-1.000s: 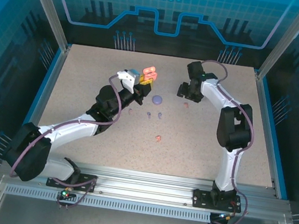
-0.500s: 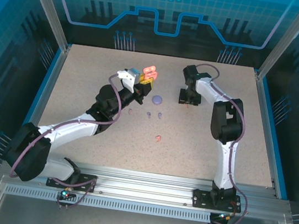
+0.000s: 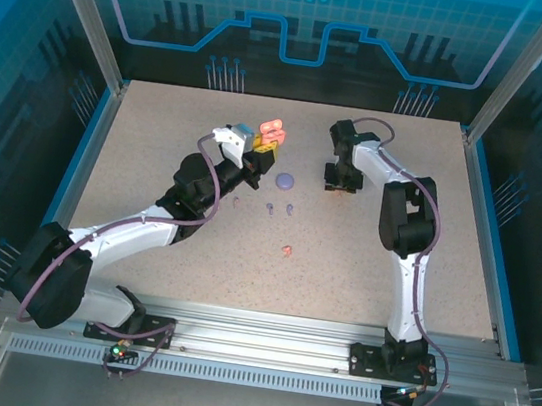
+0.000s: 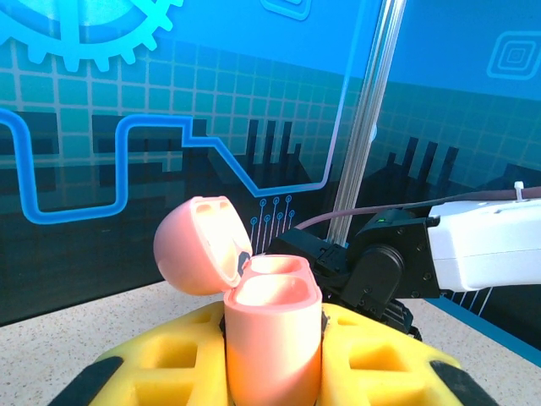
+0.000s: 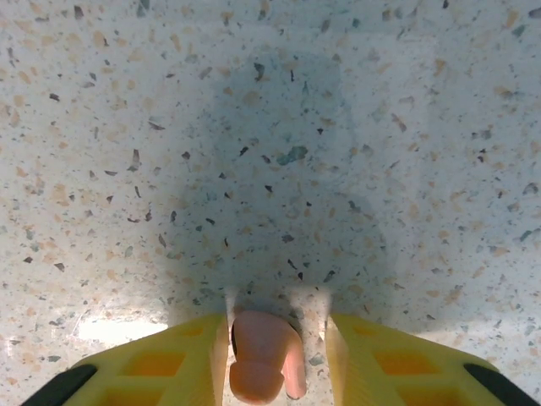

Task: Insert wireless bluetooth earbuds into charging case

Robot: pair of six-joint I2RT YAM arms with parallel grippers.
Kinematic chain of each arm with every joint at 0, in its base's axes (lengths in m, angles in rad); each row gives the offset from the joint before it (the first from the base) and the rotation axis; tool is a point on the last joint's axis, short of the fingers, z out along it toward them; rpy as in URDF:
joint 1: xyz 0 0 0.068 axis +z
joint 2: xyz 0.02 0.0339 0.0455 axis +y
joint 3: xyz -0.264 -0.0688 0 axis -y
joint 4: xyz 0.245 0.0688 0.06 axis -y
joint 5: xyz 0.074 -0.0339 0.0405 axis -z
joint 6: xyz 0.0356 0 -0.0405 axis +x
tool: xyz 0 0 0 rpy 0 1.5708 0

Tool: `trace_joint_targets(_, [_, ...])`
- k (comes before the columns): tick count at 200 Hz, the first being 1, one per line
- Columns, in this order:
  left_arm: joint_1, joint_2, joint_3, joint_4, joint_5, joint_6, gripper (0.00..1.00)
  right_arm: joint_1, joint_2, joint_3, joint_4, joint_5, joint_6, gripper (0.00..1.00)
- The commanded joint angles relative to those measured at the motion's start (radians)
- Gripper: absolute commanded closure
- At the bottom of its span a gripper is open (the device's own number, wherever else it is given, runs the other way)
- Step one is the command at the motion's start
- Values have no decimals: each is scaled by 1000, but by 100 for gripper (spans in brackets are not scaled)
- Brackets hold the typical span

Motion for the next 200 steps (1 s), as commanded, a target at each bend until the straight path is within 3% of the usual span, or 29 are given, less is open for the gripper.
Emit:
trace_joint_targets(1, [-9, -4, 32, 10, 18, 7, 100, 9, 29, 37, -23, 10, -14, 63])
trace_joint_targets(82, [-7, -2, 30, 9, 20, 8, 100, 9, 74, 92, -42, 12, -5, 65])
trace_joint_targets(200, [-8, -1, 35, 9, 23, 4, 100, 10, 7, -18, -3, 32, 7, 69])
